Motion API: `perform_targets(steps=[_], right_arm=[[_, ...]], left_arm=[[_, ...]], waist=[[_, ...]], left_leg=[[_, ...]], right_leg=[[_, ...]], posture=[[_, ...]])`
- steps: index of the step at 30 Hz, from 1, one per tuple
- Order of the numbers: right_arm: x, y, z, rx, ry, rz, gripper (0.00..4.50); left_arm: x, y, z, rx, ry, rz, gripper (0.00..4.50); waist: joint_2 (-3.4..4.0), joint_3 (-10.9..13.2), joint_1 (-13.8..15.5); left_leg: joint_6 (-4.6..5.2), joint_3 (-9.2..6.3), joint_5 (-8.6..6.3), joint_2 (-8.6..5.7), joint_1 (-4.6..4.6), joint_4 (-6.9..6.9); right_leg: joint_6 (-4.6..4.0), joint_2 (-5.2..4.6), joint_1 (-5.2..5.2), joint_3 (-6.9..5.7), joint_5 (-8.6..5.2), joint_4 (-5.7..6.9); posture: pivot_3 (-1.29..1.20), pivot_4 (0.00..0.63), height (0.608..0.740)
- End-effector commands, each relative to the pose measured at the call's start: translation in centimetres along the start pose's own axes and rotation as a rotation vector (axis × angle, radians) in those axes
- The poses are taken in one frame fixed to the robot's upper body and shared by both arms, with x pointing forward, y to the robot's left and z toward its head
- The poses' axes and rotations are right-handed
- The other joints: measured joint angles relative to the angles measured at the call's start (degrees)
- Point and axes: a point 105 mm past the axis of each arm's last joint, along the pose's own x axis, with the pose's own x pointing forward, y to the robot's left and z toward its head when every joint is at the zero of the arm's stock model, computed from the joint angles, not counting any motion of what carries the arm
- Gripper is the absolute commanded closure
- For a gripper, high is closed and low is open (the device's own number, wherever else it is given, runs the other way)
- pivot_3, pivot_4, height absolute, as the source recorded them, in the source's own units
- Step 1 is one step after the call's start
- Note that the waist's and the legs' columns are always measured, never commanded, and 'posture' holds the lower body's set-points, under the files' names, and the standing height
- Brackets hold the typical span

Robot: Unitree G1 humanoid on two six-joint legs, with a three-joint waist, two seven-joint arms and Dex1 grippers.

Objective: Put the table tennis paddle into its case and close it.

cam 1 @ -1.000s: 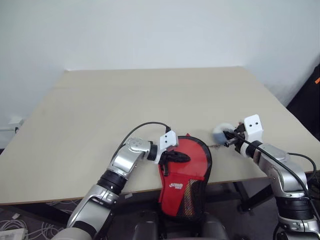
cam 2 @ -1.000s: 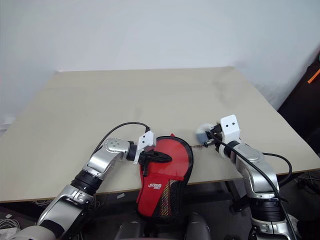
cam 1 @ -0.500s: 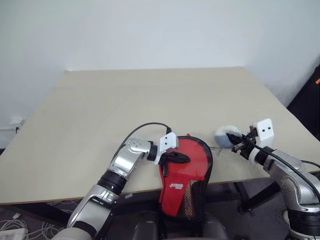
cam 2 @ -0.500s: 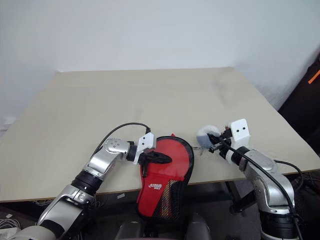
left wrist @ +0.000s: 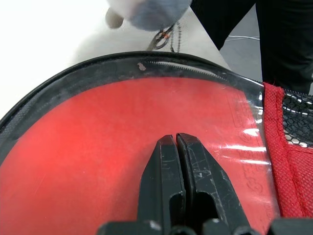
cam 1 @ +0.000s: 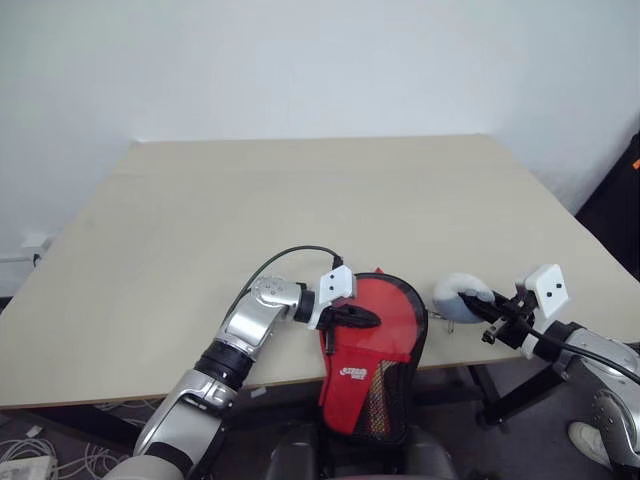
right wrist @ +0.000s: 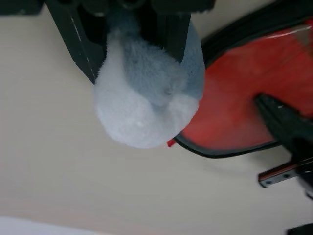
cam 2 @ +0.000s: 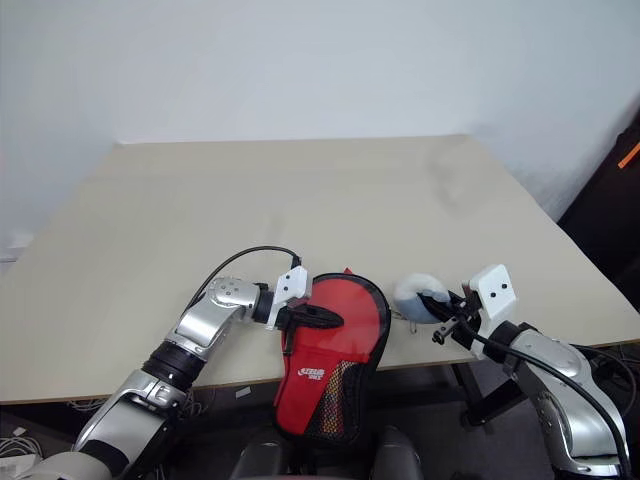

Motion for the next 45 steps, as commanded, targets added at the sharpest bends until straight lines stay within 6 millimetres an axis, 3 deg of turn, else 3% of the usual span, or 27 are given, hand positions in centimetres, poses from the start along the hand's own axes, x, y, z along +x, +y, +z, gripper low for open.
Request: perform_targets(steps=[1,9,23,35,45], right_arm=[[-0.9,0.9,1.3,-0.120,-0.045,0.059,4.27],[-2.0,2.8,0.2,-0.160,-0.008,0.201,4.27],[-3.4,4.2,-1.7,-0.226,0.064,0.343,4.27],[-5.2,6.7,-2.8,-0.233,0.091,0.471,4.27],[-5.6,8.1,-2.3,-0.241,0.046,0.503,4.27]], left_arm=[[0.1,-0.2,-1.3,-0.026,0.053,-0.013,4.50],[0.2,0.1,-1.1,-0.020,0.048,-0.005,4.50],[0.2,0.7,-0.8,-0.005,0.049,0.001,4.50],[0.1,0.8,-0.7,0.002,0.054,0.000,4.50],[0.1,0.9,-0.7,0.004,0.060,-0.003,4.50]], waist=[[0.01,0.0,0.1],[0.08,0.0,1.7],[0.07,0.0,2.0],[0.08,0.0,3.1],[0.10,0.0,3.1]], left_leg=[[0.01,-0.01,0.00,0.00,0.00,0.00],[0.05,-0.09,-0.03,0.00,-0.03,0.04],[0.20,-0.19,-0.12,-0.01,-0.10,0.12],[0.26,-0.52,-0.22,0.01,-0.34,0.29],[0.22,-1.12,-0.25,0.02,-0.74,0.69]], right_leg=[[0.00,-0.01,0.01,-0.01,0.00,0.00],[0.04,-0.03,0.00,-0.07,-0.04,-0.01],[0.11,-0.05,0.07,-0.18,-0.09,-0.10],[0.17,-0.04,0.09,-0.48,-0.23,-0.11],[0.16,-0.02,0.19,-0.98,-0.23,-0.09]], posture=[[0.00,0.000,0.654],[0.00,0.000,0.654],[0.00,0.000,0.654],[0.00,0.000,0.654],[0.00,0.000,0.654]])
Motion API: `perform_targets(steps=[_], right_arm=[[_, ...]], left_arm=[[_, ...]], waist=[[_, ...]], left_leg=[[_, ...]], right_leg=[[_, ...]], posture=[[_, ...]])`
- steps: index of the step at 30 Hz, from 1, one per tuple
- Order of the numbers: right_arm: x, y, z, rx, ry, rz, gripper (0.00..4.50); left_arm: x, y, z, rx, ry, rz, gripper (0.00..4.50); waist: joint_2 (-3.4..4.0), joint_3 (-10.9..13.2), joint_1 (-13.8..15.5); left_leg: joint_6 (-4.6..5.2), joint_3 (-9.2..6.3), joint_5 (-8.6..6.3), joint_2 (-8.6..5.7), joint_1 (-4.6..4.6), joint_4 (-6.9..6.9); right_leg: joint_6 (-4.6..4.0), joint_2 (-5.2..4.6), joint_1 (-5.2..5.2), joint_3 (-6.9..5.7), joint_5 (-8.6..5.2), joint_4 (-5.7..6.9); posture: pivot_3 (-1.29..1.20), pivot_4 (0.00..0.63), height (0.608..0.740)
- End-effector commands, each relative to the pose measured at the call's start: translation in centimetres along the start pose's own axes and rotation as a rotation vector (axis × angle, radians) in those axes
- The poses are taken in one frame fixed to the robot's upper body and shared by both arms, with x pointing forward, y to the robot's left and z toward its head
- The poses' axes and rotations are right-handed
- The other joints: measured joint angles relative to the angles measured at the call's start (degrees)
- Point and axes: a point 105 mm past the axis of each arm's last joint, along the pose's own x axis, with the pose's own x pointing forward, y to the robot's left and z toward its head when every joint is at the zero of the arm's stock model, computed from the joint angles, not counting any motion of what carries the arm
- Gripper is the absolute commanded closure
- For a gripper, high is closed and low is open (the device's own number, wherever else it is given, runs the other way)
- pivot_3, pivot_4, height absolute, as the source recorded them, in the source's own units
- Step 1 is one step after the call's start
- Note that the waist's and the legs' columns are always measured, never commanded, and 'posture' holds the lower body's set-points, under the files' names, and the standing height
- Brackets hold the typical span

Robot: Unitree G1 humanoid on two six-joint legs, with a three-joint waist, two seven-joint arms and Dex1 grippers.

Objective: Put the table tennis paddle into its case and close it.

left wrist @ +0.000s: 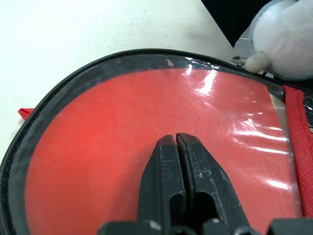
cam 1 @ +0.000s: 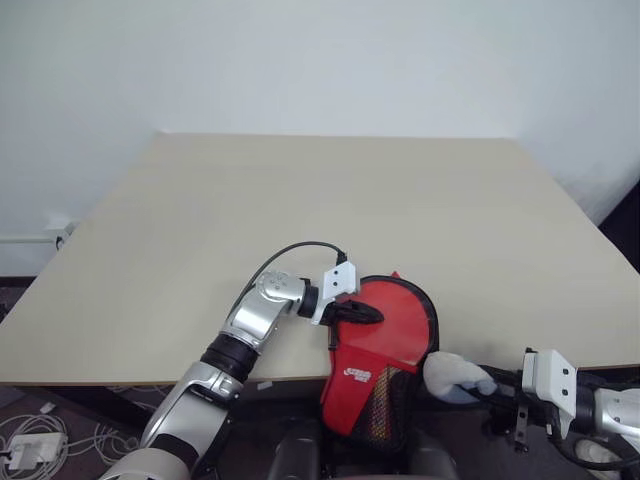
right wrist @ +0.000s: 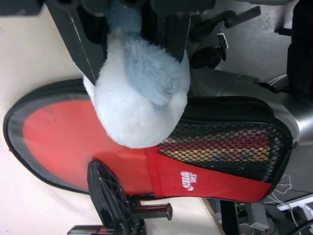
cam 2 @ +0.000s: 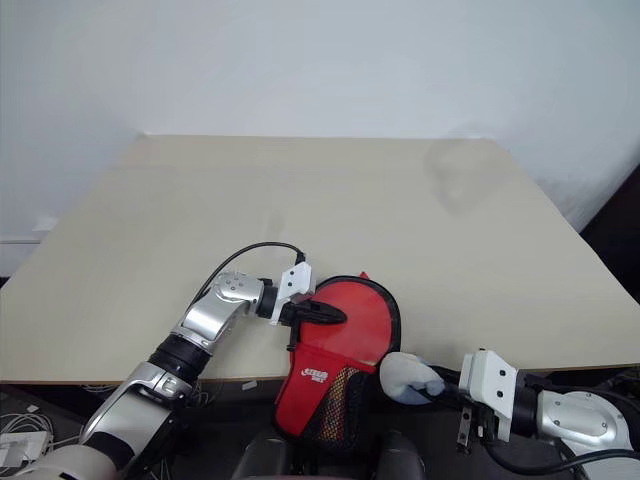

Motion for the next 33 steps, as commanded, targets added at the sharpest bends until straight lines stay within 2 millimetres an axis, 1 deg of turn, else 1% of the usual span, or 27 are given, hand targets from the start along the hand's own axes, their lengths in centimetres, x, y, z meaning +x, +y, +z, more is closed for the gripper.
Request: perform_targets(steps=[1,6,16,18,20,22,27,30,33], right_arm=[[0.2,1.1,1.1,-0.016,-0.046,0.037,4.27],[0.3,2.0,1.5,0.001,-0.077,0.049,4.27],[0.7,3.2,1.9,0.006,-0.080,0.110,4.27],[0.9,2.8,1.7,-0.002,-0.070,0.096,4.27],[1.2,1.8,1.4,-0.005,-0.058,0.064,4.27],[1.4,1.3,1.5,-0.004,-0.056,0.057,4.27],[1.6,2.6,2.3,0.001,-0.090,0.110,4.27],[1.8,4.3,2.7,0.014,-0.108,0.174,4.27],[1.8,5.4,2.8,0.025,-0.103,0.220,4.27]], left_arm=[[-0.3,0.1,-1.1,-0.016,0.059,0.003,4.50],[-0.3,0.1,-1.1,-0.017,0.058,0.003,4.50],[-0.2,0.1,-1.1,-0.020,0.056,0.003,4.50],[-0.2,0.0,-1.1,-0.019,0.055,0.001,4.50],[-0.1,0.0,-1.0,-0.018,0.053,-0.002,4.50],[0.0,-0.1,-1.0,-0.018,0.053,-0.003,4.50],[0.1,-0.2,-1.1,-0.019,0.054,-0.005,4.50],[0.1,-0.3,-1.1,-0.020,0.054,-0.006,4.50],[0.1,-0.3,-1.1,-0.021,0.054,-0.007,4.50]], waist=[[0.00,0.0,0.0],[0.01,0.0,-0.1],[0.07,0.0,-0.2],[0.07,0.0,-0.2],[0.07,0.0,-0.2],[0.08,0.0,-0.2],[0.09,0.0,-0.2],[0.10,0.0,-0.2],[0.11,0.0,-0.2]], left_leg=[[0.00,-0.01,0.00,0.00,0.00,0.01],[0.24,-0.01,-0.14,0.01,0.00,0.12],[0.29,-0.02,-0.17,0.00,0.01,0.13],[0.28,-0.02,-0.17,0.00,0.01,0.13],[0.28,-0.02,-0.17,0.00,0.02,0.13],[0.28,-0.02,-0.17,0.00,0.02,0.13],[0.15,-0.03,-0.09,0.00,0.01,0.14],[0.17,-0.02,-0.10,0.01,0.02,0.15],[0.19,-0.03,-0.12,0.00,0.02,0.14]], right_leg=[[0.00,0.00,0.01,0.00,0.00,0.00],[0.00,0.00,0.02,0.02,0.01,0.08],[0.00,-0.01,0.04,0.04,0.01,0.09],[0.00,-0.01,0.04,0.04,0.01,0.09],[0.00,0.00,0.04,0.04,0.01,0.09],[0.00,0.00,0.04,0.04,0.01,0.09],[0.00,-0.01,0.04,0.04,0.01,0.09],[0.00,0.00,0.04,0.04,0.01,0.10],[0.00,-0.01,0.04,0.04,0.01,0.10]], posture=[[0.00,0.000,0.654],[0.00,0.000,0.654],[0.00,0.000,0.654],[0.00,0.000,0.654],[0.00,0.000,0.654],[0.00,0.000,0.654],[0.00,0.000,0.654],[0.00,0.000,0.654],[0.00,0.000,0.654]])
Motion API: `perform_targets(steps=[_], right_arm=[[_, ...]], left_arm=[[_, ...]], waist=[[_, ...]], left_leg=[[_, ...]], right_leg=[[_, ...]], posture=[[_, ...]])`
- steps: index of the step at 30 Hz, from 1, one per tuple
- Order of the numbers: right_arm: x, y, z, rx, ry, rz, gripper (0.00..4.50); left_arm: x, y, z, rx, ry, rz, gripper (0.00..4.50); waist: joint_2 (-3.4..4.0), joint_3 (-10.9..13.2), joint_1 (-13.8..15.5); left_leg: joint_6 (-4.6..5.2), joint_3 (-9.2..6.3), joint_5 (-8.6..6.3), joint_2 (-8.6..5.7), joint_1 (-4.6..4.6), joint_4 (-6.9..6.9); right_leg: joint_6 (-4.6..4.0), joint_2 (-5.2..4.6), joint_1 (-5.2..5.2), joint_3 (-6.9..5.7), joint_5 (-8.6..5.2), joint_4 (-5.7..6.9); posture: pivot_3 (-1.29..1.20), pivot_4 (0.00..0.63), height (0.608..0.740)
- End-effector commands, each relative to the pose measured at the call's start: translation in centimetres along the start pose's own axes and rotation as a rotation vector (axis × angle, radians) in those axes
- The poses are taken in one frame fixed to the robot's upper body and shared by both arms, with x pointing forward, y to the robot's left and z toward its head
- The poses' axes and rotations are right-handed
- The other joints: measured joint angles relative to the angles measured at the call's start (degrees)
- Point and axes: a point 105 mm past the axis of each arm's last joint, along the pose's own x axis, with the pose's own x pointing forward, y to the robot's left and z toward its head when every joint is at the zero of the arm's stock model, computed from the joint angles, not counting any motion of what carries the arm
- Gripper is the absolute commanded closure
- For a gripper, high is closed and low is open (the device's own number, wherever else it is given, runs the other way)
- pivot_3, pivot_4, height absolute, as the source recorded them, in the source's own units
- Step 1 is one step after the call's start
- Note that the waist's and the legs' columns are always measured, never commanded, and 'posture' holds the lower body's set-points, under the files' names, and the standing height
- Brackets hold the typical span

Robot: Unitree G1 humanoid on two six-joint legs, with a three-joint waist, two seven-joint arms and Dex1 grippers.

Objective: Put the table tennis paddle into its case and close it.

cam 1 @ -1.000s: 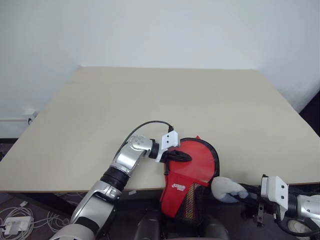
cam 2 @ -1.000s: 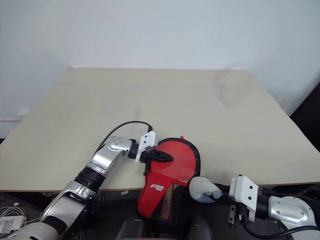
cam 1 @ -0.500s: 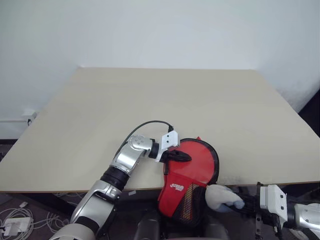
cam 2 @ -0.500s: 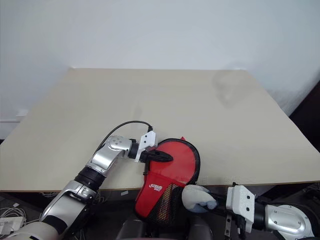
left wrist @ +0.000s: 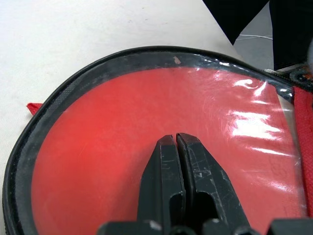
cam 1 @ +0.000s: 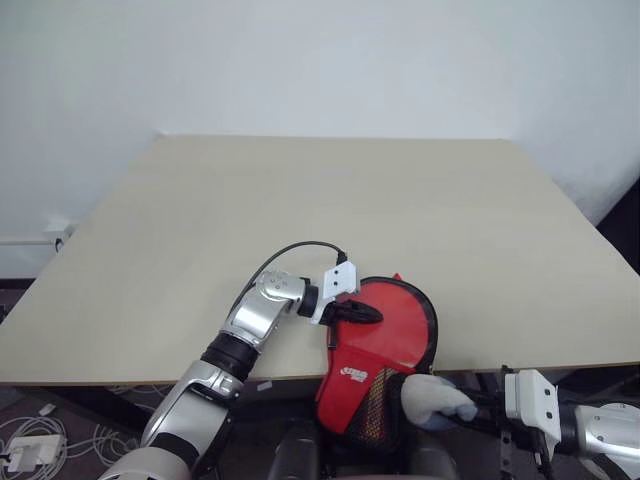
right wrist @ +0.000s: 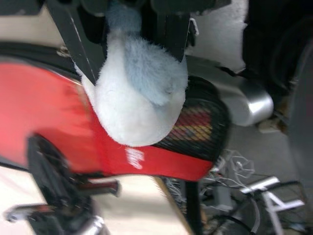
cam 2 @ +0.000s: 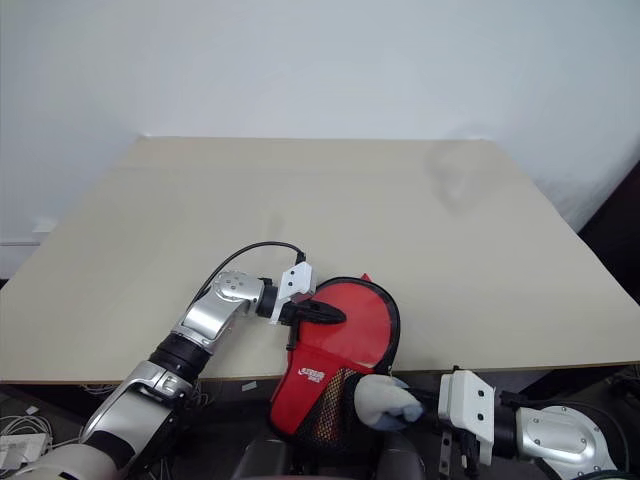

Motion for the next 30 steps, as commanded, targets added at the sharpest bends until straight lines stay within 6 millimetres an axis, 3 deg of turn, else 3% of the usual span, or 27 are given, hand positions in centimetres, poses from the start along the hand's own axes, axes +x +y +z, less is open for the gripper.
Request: perform_targets(steps=[1,9,16,22,26,27,30], right_arm=[[0.3,1.9,1.2,-0.020,-0.034,0.095,4.27],[0.8,4.6,1.2,-0.014,-0.045,0.194,4.27],[0.9,5.1,1.0,-0.035,-0.030,0.228,4.27],[1.0,2.1,-0.8,-0.026,0.115,0.123,4.27],[0.6,-0.1,-0.9,-0.018,0.174,0.087,4.27],[0.5,-0.3,-0.7,0.001,0.180,0.091,3.58],[0.2,-1.1,0.9,0.022,0.163,0.106,2.57]], left_arm=[[0.1,-0.3,-1.0,-0.020,0.044,-0.007,4.50],[0.1,-0.3,-1.0,-0.020,0.044,-0.006,4.50],[0.2,-0.3,-0.9,-0.020,0.043,-0.007,4.50],[0.2,-0.1,-1.0,-0.035,0.040,0.013,4.50],[0.2,-0.1,-1.1,-0.042,0.037,0.021,4.50],[0.1,-0.1,-1.1,-0.042,0.037,0.022,4.50],[0.0,-0.1,-1.2,-0.044,0.038,0.029,4.50]], waist=[[0.00,0.0,0.0],[0.00,0.0,0.0],[0.00,0.0,0.0],[0.00,0.0,0.0],[0.00,0.0,0.0],[0.00,0.0,0.0],[0.00,0.0,0.0]], left_leg=[[0.01,0.00,0.00,0.00,0.00,0.00],[0.11,0.00,-0.07,0.00,0.00,0.00],[0.13,0.00,-0.09,0.00,-0.01,0.00],[0.13,0.00,-0.10,0.00,0.00,0.01],[0.12,0.00,-0.10,-0.02,-0.01,0.02],[0.13,0.00,-0.10,-0.02,-0.01,0.02],[0.12,0.00,-0.09,-0.01,-0.01,0.05]], right_leg=[[0.00,0.00,0.00,0.00,0.00,0.00],[0.00,-0.02,0.00,0.01,0.00,0.00],[0.00,-0.02,0.00,0.01,0.00,0.00],[0.00,-0.04,0.00,0.03,0.00,0.00],[0.00,-0.06,0.00,0.03,0.00,0.00],[0.00,-0.06,0.00,0.03,0.00,0.00],[0.00,-0.06,0.01,0.03,0.00,0.00]], posture=[[0.00,0.000,0.654],[0.00,0.000,0.654],[0.00,0.000,0.654],[0.00,0.000,0.654],[0.00,0.000,0.654],[0.00,0.000,0.654],[0.00,0.000,0.654]])
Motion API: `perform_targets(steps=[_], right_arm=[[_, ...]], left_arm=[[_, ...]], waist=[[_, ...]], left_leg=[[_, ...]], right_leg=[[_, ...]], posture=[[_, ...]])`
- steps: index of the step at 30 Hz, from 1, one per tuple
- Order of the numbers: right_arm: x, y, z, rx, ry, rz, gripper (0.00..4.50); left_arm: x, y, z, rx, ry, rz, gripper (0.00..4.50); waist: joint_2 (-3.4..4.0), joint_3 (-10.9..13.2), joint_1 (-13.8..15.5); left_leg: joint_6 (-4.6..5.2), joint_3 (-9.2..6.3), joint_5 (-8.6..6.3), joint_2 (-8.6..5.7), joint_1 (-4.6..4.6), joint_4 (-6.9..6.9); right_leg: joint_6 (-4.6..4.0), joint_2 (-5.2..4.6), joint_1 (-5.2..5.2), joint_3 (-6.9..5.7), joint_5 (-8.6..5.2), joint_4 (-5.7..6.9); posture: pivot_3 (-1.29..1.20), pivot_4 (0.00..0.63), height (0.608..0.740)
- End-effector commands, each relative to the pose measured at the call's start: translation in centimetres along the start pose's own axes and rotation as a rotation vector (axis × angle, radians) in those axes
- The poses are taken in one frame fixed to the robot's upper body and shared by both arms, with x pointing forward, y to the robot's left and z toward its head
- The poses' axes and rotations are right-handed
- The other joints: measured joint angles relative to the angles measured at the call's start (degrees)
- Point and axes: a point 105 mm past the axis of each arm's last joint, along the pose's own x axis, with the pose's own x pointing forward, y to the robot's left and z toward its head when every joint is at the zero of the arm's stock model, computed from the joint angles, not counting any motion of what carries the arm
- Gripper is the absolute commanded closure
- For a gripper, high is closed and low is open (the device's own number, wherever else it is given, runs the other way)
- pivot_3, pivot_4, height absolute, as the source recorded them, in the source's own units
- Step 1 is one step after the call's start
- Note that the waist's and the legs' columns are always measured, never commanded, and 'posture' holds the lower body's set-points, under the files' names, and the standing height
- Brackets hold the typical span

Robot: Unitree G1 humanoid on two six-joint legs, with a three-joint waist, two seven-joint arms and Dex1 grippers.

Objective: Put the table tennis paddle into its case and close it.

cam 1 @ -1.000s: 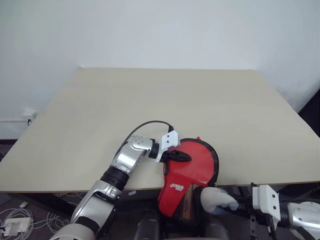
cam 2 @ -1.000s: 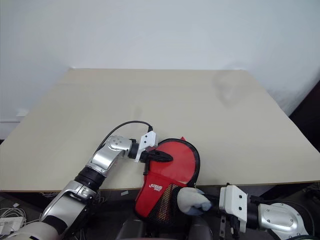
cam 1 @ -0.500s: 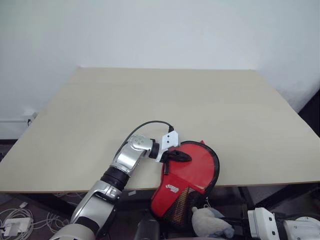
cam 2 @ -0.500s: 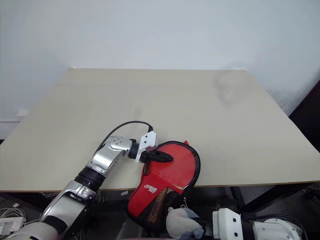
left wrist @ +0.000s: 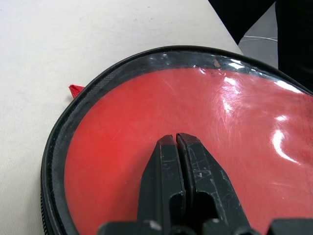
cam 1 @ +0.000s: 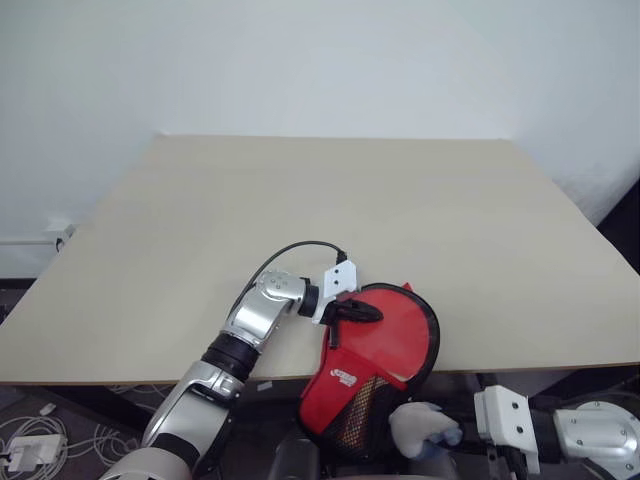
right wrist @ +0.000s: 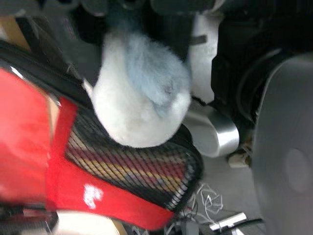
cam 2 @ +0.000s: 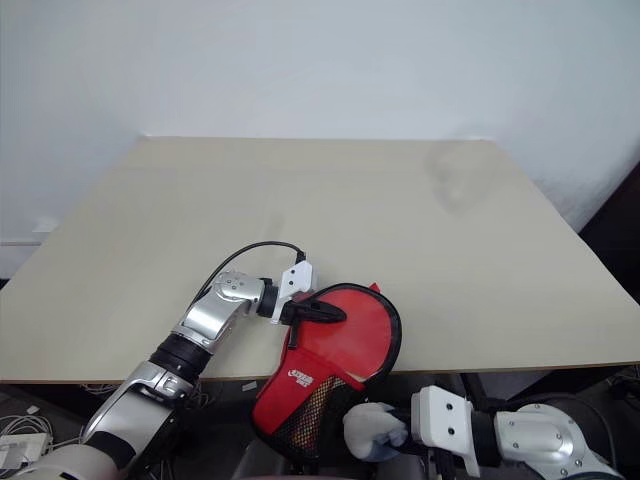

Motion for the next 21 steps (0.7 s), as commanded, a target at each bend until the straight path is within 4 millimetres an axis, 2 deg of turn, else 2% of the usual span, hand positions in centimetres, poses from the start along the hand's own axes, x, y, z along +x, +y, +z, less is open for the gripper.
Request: perform_targets(steps=[1,5,7,9,13,16,21], right_arm=[[-1.2,-1.0,2.3,0.002,-0.029,0.007,2.19],[-2.3,-3.0,4.8,0.015,-0.101,-0.028,0.72],[-2.9,-6.2,6.4,0.004,-0.172,-0.169,0.04],[-3.2,-8.1,7.3,0.028,-0.218,-0.237,0.04],[-2.4,-13.4,5.7,0.155,-0.197,-0.465,0.04],[-1.2,-15.4,4.1,0.219,-0.166,-0.569,0.00],[1.0,-15.9,1.3,0.336,-0.118,-0.611,0.00]], left_arm=[[-0.1,-0.2,-1.2,-0.029,0.038,0.009,4.50],[-0.4,0.3,-1.0,-0.038,0.023,0.041,4.50],[-0.7,0.7,-0.7,-0.044,0.008,0.062,4.50],[-0.8,0.9,-0.4,-0.053,-0.003,0.079,4.50],[-1.4,1.5,0.3,-0.079,-0.035,0.127,4.50],[-2.2,1.8,0.8,-0.109,-0.052,0.161,3.90],[-4.1,2.1,2.2,-0.122,-0.109,0.237,2.14]], waist=[[0.00,0.0,0.0],[-0.01,0.0,0.0],[-0.04,0.0,-0.1],[-0.03,0.0,-0.1],[-0.05,0.0,-0.1],[-0.01,0.0,-0.5],[0.05,0.1,-1.3]], left_leg=[[0.00,0.00,0.00,0.00,0.00,0.01],[0.01,-0.03,0.00,0.02,0.01,0.03],[0.01,-0.04,-0.01,0.01,0.02,0.04],[0.02,-0.05,-0.01,0.04,0.03,0.06],[-0.26,-0.06,0.15,0.04,0.01,0.06],[-0.31,-0.04,0.18,0.02,-0.06,0.05],[-0.34,0.03,0.20,-0.01,-0.17,0.05]], right_leg=[[0.00,0.00,0.00,0.00,0.00,0.00],[0.00,0.02,0.02,-0.04,0.00,0.00],[0.00,0.03,0.04,-0.04,0.00,0.00],[0.00,0.04,0.06,-0.07,0.01,-0.01],[-0.01,0.04,0.04,-0.06,0.01,0.00],[-0.01,0.05,-0.02,-0.07,0.02,0.01],[-0.01,0.08,-0.16,-0.02,0.02,0.09]], posture=[[0.00,0.000,0.654],[0.00,0.000,0.654],[0.00,0.000,0.654],[0.00,0.000,0.654],[0.00,0.000,0.654],[0.00,0.000,0.654],[0.00,0.000,0.654]])
